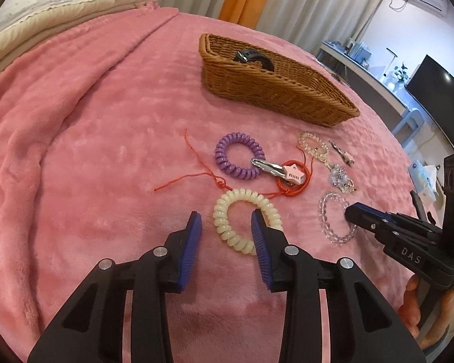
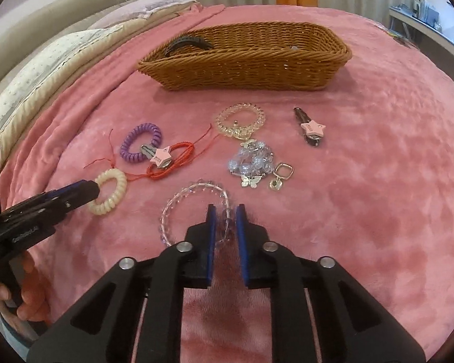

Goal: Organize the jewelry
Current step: 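Grasp the cream coil bracelet with the left tool while the right tool grasps the clear bead bracelet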

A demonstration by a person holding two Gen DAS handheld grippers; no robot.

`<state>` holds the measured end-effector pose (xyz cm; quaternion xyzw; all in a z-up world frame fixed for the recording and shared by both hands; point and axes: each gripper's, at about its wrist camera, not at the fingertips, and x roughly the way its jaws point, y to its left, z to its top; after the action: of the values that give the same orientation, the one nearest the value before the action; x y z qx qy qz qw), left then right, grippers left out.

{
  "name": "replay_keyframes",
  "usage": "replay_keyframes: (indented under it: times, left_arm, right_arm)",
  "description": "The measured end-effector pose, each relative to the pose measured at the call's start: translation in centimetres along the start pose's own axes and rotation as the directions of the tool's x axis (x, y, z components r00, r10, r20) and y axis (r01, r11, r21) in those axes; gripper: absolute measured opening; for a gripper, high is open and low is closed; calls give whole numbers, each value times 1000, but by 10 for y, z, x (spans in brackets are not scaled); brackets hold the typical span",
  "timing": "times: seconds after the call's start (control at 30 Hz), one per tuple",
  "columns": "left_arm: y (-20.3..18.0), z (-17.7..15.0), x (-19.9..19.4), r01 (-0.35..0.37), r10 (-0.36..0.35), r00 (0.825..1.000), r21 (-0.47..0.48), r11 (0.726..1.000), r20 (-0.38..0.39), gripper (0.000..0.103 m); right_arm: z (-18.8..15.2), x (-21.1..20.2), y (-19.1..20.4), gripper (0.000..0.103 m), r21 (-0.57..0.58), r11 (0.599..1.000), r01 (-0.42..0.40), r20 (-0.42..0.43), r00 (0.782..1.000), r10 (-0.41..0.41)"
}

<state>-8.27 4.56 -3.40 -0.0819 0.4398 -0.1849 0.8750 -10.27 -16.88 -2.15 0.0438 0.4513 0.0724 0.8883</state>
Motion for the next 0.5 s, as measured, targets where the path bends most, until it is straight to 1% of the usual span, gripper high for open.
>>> replay_keyframes:
  times: [0.1, 0.17, 0.23, 0.3, 0.4, 0.5]
  left_arm:
    - [-2, 0, 2, -12, 12, 1000, 10, 1000, -2, 36]
    - [-5, 0, 3, -30, 30, 1000, 23, 999, -6, 37]
    - [-7, 1, 6, -48, 49, 999, 31, 998, -12, 37]
    - [-12, 1, 7, -67, 68, 998, 49, 997, -15, 39]
    - [-15, 2, 8, -85, 86, 996, 62, 995, -14, 40]
    - [-16, 1, 9, -94, 95, 995, 70, 993, -13, 38]
  right_arm:
    - [-1, 0, 6, 25, -20, 1000, 4, 5, 1000, -4]
    - [-1, 0, 9, 35, -30, 1000, 6, 7, 1000, -6]
    - [-1, 0, 12, 41, -38, 999, 11, 13, 1000, -10]
    - [1, 2, 12, 41, -36, 999, 29, 17, 999, -29]
    - [4, 3, 12, 41, -30, 998, 51, 33, 998, -50]
    - [4, 10, 12, 41, -44, 997, 71, 9, 997, -70]
